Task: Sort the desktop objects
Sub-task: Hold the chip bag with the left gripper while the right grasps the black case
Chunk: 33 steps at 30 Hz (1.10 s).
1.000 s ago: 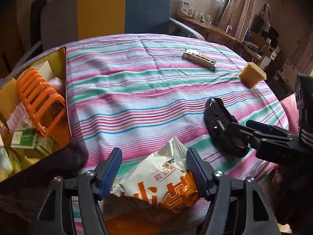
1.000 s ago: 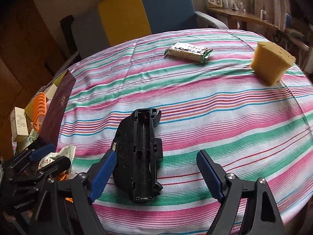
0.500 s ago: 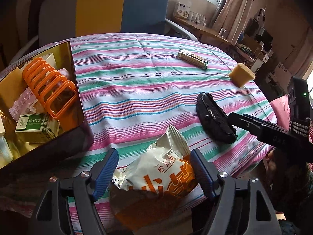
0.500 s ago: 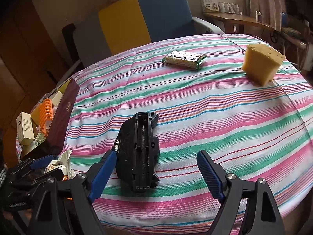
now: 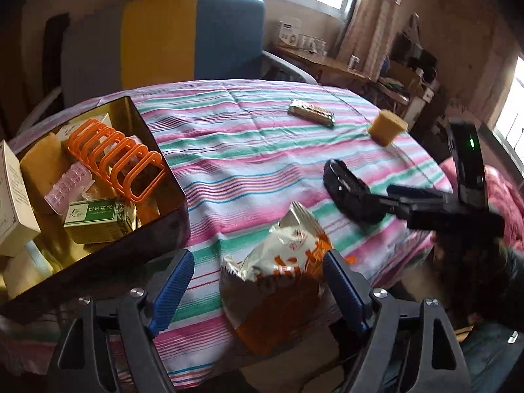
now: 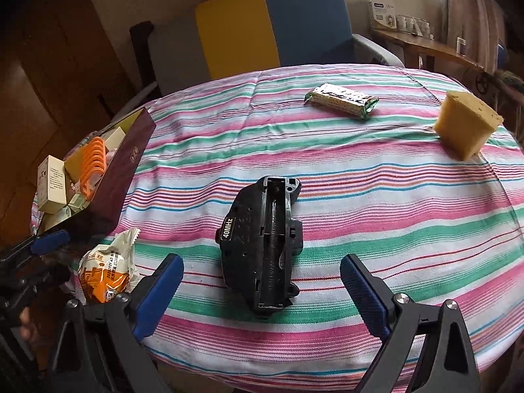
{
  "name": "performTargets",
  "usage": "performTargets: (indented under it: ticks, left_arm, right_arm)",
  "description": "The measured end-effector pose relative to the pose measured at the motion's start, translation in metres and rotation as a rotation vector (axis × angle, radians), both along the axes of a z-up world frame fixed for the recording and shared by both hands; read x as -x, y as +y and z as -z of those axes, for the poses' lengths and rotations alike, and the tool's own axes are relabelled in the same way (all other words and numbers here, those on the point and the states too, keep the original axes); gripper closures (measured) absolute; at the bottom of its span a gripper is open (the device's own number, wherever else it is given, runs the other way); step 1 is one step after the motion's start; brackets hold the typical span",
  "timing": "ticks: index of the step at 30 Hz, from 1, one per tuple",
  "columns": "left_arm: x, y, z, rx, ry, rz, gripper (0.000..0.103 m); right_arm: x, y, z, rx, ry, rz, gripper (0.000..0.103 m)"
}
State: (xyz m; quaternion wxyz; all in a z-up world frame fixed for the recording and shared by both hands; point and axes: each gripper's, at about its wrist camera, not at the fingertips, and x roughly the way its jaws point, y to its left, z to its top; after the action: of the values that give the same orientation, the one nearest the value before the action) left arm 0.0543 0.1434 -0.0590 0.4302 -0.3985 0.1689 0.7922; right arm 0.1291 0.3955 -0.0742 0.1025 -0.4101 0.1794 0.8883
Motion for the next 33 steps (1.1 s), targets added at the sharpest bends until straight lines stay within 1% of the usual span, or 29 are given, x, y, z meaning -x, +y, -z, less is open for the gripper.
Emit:
performTargets:
  ticks: [2,4,6,9,12,15,17,18,19,20,21,25,27,30,31,32,33]
  left_arm:
    - [-0.014,0.003,0.003,0.048,0.071,0.074,0.02]
    - [-0.024,0.01,0.003,0.07,0.127,0.136,0.02]
    - [-0.028,0.017,0.002,0.082,0.178,0.173,0.02]
    - [-0.026,0.029,0.003,0.109,0.231,0.217,0.02]
    - [-0.021,0.038,0.008,0.125,0.242,0.27,0.02]
    - [-0.017,0.046,0.017,0.147,0.222,0.312,0.02]
    - [-0.014,0.051,0.024,0.156,0.188,0.309,0.02]
    - [-0.012,0.052,0.028,0.161,0.161,0.3,0.022]
    - [-0.008,0.054,0.033,0.159,0.125,0.279,0.024]
    - [-0.005,0.055,0.037,0.156,0.089,0.256,0.03]
    - [-0.002,0.055,0.04,0.144,0.063,0.225,0.032]
    - [0.006,0.055,0.042,0.093,0.005,0.116,0.033]
    - [0.009,0.055,0.04,0.072,-0.016,0.084,0.033]
    - [0.015,0.055,0.041,0.059,-0.054,0.037,0.032]
    - [0.019,0.055,0.042,0.055,-0.074,0.016,0.031]
    - [0.022,0.055,0.043,0.052,-0.094,-0.005,0.028]
    - [0.025,0.054,0.045,0.046,-0.115,-0.023,0.028]
  right_arm:
    - [0.0,0.0,0.0,-0.001,-0.003,0.0,0.006]
    - [0.0,0.0,0.001,-0.004,-0.011,0.004,0.006]
    - [0.0,0.0,0.002,-0.006,-0.02,0.01,0.006]
    - [-0.001,0.001,0.001,-0.011,-0.027,0.019,0.006]
    - [-0.002,0.002,0.0,-0.016,-0.028,0.025,0.006]
    - [-0.002,0.004,0.001,-0.012,-0.029,0.033,0.006]
    - [-0.002,0.005,0.0,-0.012,-0.027,0.033,0.006]
    - [-0.002,0.005,0.0,-0.014,-0.025,0.033,0.006]
    - [-0.002,0.005,0.0,-0.015,-0.022,0.032,0.006]
    - [-0.002,0.004,0.0,-0.017,-0.02,0.028,0.006]
    - [-0.001,0.004,-0.001,-0.02,-0.019,0.023,0.006]
    - [0.006,0.0,0.001,-0.046,-0.029,0.01,0.006]
    - [0.01,0.001,0.002,-0.052,-0.036,0.014,0.006]
    - [0.018,0.003,0.003,-0.09,-0.047,0.03,0.009]
    - [0.022,0.004,0.004,-0.094,-0.056,0.03,0.013]
    - [0.026,0.005,0.006,-0.093,-0.068,0.025,0.017]
    - [0.029,0.005,0.008,-0.092,-0.077,0.02,0.018]
